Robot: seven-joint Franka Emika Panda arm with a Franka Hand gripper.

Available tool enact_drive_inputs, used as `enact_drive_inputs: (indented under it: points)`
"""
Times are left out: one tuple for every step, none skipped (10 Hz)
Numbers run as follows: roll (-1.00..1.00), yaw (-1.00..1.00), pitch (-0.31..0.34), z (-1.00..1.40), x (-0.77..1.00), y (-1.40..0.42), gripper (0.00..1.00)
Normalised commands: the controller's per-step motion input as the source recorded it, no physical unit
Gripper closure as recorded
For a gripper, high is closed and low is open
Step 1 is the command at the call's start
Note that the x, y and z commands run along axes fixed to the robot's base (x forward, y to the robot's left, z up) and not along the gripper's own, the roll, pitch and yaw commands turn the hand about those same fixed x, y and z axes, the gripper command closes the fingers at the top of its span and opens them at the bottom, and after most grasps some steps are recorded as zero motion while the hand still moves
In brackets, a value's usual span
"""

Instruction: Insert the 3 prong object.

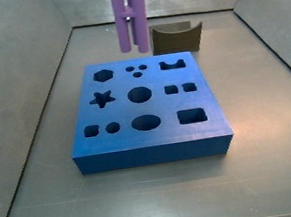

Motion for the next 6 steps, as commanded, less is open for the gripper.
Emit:
enact_drive_inputs:
  points:
    - [0.09,-0.88,0.05,-0.6,0.0,0.17,1.0]
    - [0.1,-0.87,0.074,-0.64,0.0,0.17,1.0]
    - [0.09,-0.92,0.076,-0.65,0.0,0.14,1.0]
    - [0.07,-0.94,0.067,-0.65,0.0,0.14,1.0]
    - [0.07,-0.82,0.051,-0.61,0.0,0.25,1.0]
    - [0.0,-0.56,0.009,-0.36,0.08,0.5,1.0]
